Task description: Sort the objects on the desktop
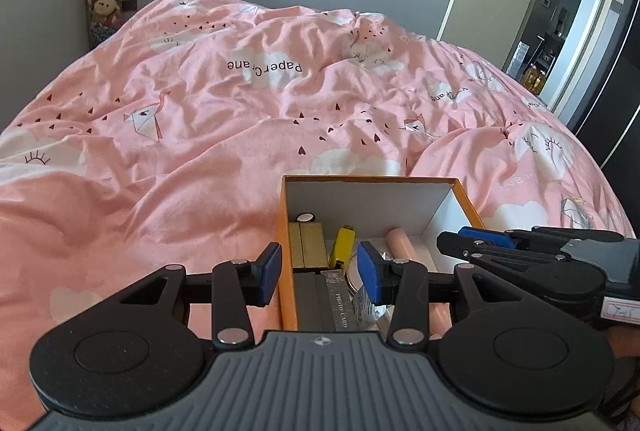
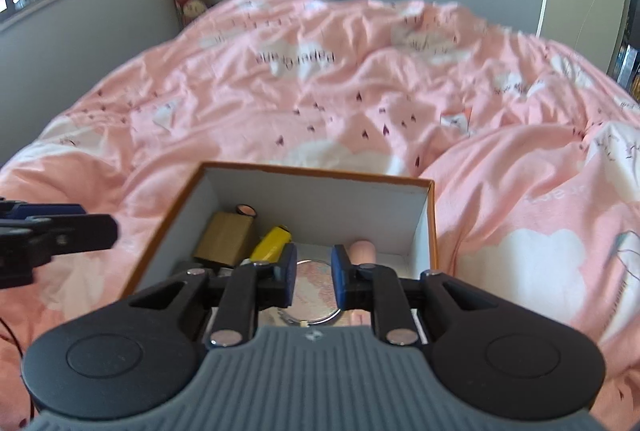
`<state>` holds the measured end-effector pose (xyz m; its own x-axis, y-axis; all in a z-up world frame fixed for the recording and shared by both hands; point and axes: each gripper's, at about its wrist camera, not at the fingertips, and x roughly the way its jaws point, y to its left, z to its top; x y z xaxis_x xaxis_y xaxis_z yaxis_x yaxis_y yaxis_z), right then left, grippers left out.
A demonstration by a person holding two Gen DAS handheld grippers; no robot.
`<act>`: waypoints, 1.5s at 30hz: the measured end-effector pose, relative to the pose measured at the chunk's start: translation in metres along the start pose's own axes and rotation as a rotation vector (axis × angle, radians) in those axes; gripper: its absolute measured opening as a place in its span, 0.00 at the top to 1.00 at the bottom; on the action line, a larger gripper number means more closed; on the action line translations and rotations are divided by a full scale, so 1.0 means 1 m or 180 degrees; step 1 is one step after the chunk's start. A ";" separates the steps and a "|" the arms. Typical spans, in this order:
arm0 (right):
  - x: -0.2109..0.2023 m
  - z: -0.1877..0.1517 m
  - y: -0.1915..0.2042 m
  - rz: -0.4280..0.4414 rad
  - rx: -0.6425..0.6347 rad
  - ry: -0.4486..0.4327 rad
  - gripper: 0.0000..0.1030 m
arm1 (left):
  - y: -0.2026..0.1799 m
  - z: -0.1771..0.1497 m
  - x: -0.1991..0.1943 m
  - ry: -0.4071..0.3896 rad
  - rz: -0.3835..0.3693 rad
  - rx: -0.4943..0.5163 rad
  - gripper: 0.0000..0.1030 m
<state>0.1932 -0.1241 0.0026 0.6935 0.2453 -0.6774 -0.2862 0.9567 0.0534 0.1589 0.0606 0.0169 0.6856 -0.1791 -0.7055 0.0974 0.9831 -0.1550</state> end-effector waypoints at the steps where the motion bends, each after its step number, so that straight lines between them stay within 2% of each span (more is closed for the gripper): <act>1: -0.009 -0.004 0.003 0.0007 -0.0005 -0.0063 0.78 | -0.004 -0.002 -0.005 -0.0008 0.0032 0.0056 0.53; 8: -0.063 -0.025 0.013 0.0075 -0.0048 -0.0335 0.71 | -0.011 0.003 -0.056 0.0001 0.0105 0.0477 0.53; 10: -0.074 -0.030 0.013 0.0123 -0.0041 -0.0369 0.66 | -0.009 0.007 -0.077 -0.0038 0.0292 0.0638 0.50; 15: -0.089 -0.047 0.012 0.0105 -0.0057 -0.0368 0.64 | -0.011 -0.001 -0.106 -0.0051 0.0698 0.0942 0.41; 17: -0.092 -0.054 0.013 0.0116 -0.0069 -0.0346 0.62 | -0.015 -0.012 -0.109 -0.0140 0.0713 0.0888 0.38; 22: -0.100 -0.075 0.018 0.0083 -0.0204 -0.0317 0.60 | -0.027 -0.044 -0.103 -0.0424 0.0402 0.0559 0.27; 26: -0.106 -0.091 0.018 0.0027 -0.0254 -0.0368 0.53 | -0.044 -0.067 -0.087 -0.0561 0.0430 0.0516 0.20; 31: -0.102 -0.108 0.012 -0.0057 -0.0224 -0.0326 0.49 | -0.053 -0.089 -0.063 -0.0545 0.0479 0.0413 0.20; 37: -0.092 -0.126 -0.002 -0.0065 -0.0032 -0.0264 0.48 | -0.053 -0.111 -0.039 -0.0306 0.0493 0.0282 0.20; 45: -0.084 -0.131 -0.005 -0.0040 0.0065 -0.0203 0.46 | -0.054 -0.120 -0.029 -0.0193 0.0561 0.0276 0.19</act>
<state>0.0496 -0.1704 -0.0372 0.7379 0.2421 -0.6300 -0.2642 0.9626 0.0605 0.0471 0.0081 -0.0372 0.7395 -0.0039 -0.6731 0.0320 0.9991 0.0293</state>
